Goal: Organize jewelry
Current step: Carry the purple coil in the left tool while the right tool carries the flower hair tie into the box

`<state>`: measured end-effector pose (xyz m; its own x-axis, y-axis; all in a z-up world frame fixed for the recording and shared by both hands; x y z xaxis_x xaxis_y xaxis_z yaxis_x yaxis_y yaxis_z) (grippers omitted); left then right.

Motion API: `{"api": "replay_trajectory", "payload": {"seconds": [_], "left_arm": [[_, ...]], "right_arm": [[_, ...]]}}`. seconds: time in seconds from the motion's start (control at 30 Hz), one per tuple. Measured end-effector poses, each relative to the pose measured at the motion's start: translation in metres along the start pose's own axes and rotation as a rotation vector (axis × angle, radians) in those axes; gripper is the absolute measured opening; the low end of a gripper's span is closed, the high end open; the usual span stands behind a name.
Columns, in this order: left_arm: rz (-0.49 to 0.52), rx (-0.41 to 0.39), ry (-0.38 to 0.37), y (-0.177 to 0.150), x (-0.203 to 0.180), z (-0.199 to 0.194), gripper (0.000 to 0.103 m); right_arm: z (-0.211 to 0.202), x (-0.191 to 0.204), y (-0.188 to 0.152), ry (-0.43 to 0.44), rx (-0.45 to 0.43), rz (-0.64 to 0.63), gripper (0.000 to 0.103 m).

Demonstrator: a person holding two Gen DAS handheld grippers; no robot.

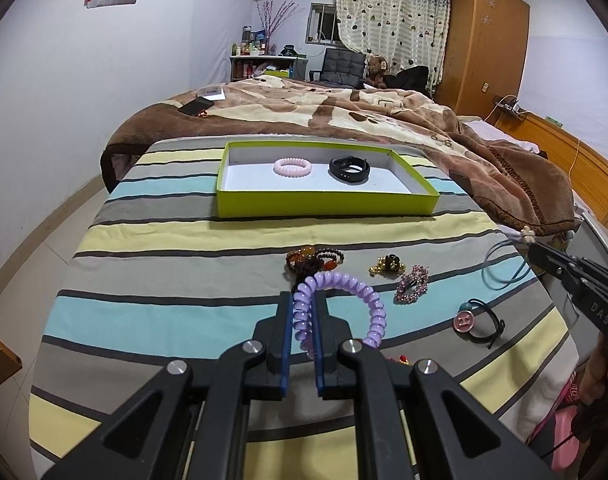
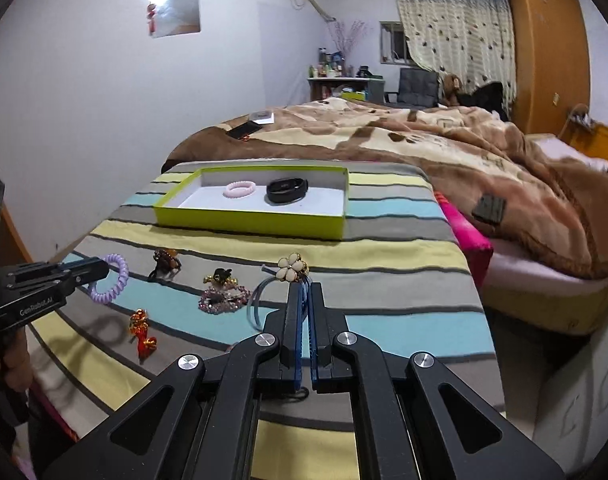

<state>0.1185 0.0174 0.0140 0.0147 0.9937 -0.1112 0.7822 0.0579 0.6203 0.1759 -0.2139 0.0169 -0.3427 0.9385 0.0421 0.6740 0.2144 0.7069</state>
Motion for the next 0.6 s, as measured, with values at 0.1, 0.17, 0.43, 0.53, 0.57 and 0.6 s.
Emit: {"api": "replay_trajectory", "payload": {"seconds": [0.1, 0.17, 0.43, 0.53, 0.57, 0.6], "left_arm": [[-0.005, -0.001, -0.009, 0.004, 0.001, -0.001, 0.010], [-0.005, -0.005, -0.020, 0.008, 0.000, -0.002, 0.010], [0.024, -0.034, -0.028, 0.038, -0.004, 0.000, 0.010], [0.036, -0.051, -0.012, 0.053, -0.005, 0.004, 0.010], [0.038, -0.056, -0.014, 0.058, -0.004, 0.006, 0.010], [0.039, -0.062, -0.015, 0.063, -0.004, 0.007, 0.010]], "right_arm": [[-0.007, 0.001, 0.004, 0.000, -0.023, -0.009, 0.002], [-0.009, 0.001, 0.009, 0.009, -0.035, -0.007, 0.002], [-0.004, 0.003, 0.031, 0.050, -0.056, -0.005, 0.002], [0.003, 0.003, 0.043, 0.063, -0.056, -0.006, 0.002], [0.005, 0.004, 0.046, 0.068, -0.055, -0.005, 0.002], [0.009, 0.003, 0.051, 0.073, -0.054, -0.004, 0.002]]}}
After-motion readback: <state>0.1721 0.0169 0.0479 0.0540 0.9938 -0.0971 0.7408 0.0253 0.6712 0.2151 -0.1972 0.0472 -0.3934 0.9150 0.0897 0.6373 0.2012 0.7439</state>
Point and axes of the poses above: each gripper's, at about its wrist camera, not at the fingertips, and z roughly the way its jaws point, x to its left, y to its top, the point moved 1 cm from there along z, roughly the way its jaws point, and after that the axes turned 10 degrees about x, right-handed, at the moved point
